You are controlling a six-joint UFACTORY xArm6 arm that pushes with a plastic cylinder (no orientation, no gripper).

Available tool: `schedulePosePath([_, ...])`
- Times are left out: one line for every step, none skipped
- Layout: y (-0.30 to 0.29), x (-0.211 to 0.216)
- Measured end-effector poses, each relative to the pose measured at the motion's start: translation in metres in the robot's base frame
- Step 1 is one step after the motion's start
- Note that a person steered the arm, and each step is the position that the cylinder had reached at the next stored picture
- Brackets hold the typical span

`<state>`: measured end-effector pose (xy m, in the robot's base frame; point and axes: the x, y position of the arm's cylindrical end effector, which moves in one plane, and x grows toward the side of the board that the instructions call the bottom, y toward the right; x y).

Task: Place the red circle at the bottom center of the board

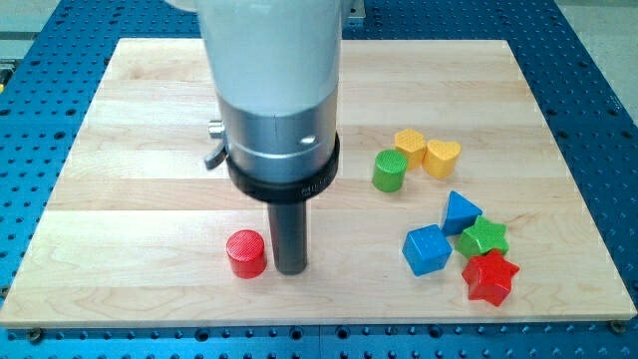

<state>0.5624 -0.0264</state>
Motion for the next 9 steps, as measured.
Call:
schedulePosePath([-0.024,-0.015])
schedulePosePath([-0.042,-0.015])
schedulePosePath([-0.04,-0.015])
schedulePosePath([-0.013,-0.015])
schedulePosePath([-0.04,-0.015])
schedulePosePath([-0.063,-0.025])
schedulePosePath([-0.116,-0.023])
schedulePosePath([-0.115,-0.004])
schedulePosePath([-0.05,0.007])
